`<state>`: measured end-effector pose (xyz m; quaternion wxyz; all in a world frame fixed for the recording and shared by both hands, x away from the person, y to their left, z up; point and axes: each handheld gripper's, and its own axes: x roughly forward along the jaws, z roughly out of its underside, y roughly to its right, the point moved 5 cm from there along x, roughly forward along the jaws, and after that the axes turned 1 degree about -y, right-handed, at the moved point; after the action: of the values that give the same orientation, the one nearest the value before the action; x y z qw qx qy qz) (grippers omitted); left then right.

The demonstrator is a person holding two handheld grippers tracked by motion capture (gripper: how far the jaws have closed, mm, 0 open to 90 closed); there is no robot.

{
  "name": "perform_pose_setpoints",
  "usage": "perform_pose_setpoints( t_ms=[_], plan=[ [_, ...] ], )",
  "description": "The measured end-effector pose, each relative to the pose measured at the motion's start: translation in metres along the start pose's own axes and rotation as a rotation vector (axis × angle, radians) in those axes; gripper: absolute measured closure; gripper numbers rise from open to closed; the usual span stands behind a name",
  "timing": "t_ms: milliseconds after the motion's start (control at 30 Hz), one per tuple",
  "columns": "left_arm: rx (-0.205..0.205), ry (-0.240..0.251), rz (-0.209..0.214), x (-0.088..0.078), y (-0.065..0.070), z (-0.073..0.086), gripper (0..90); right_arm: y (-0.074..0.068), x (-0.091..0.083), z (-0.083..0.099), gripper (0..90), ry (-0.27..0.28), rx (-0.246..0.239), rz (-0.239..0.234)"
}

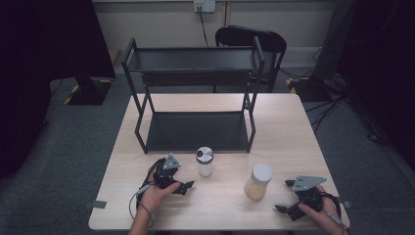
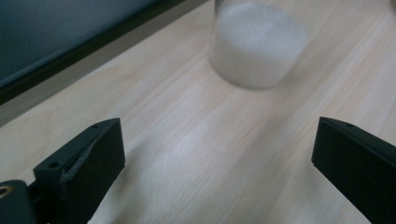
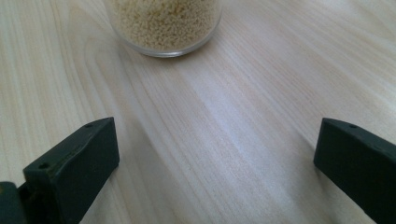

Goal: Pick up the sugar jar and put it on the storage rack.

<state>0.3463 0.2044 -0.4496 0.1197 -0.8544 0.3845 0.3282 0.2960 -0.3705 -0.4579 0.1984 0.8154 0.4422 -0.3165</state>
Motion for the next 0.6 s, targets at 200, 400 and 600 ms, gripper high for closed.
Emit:
perform_pose_setpoints(
  t_ms=[200,400,600],
  plan=[
    [-0.009,0.017,0.003,0.003,0.003,-0.010,1.7,0.000,0.000,0.000,0.0,0.000,0.001,0.000],
    [-0.013,0.056,0.009,0.007,0.005,-0.018,2.0,0.000,0.000,0.000,0.0,0.000,0.001,0.000],
    [-0.012,0.084,0.011,0.012,0.007,-0.028,2.3,0.000,0.000,0.000,0.0,0.000,0.000,0.000]
  ],
)
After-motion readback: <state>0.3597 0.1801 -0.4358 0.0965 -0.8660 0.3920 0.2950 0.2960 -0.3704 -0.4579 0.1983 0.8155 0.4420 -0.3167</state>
